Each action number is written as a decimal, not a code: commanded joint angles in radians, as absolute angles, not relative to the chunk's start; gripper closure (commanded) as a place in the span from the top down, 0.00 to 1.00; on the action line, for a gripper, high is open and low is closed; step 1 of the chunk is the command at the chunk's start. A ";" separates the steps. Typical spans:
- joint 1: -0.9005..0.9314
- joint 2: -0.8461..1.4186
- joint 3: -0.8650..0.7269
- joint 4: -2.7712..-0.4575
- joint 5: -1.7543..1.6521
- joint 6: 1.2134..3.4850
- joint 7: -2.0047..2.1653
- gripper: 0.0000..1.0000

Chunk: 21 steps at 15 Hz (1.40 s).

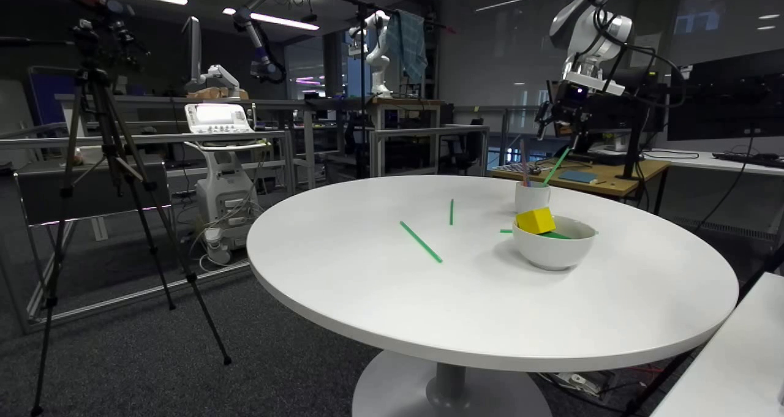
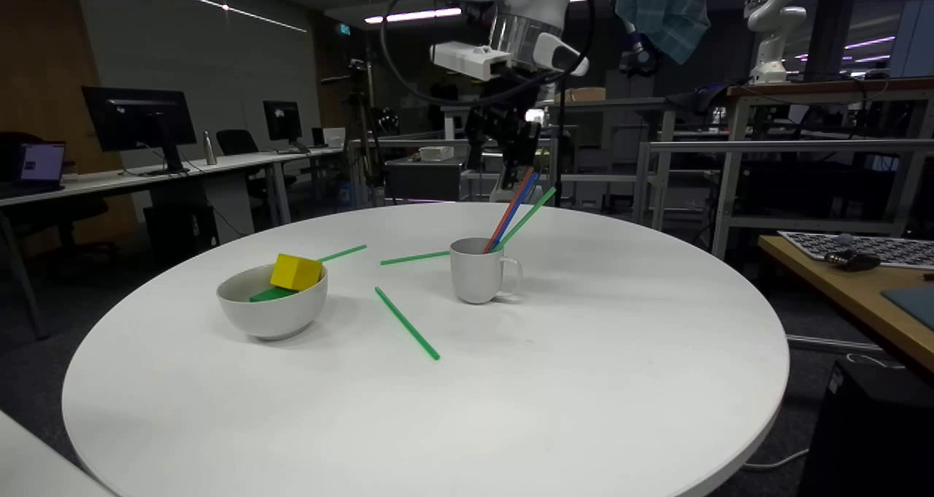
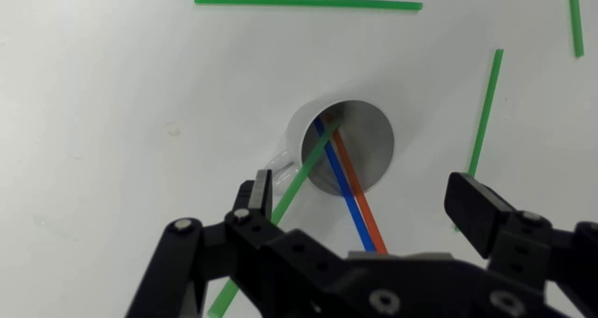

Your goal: Remove the green straw from the cup and put it on the table

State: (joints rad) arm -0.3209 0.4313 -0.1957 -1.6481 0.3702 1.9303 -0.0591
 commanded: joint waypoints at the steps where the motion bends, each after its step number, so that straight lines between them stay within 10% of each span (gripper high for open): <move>1: -0.324 0.500 -0.222 -1.557 0.329 1.937 0.097 1.00; 20: -0.289 0.755 -0.256 -1.322 0.183 1.949 0.522 1.00; 21: -0.291 0.768 -0.256 -1.306 0.182 1.941 0.522 0.75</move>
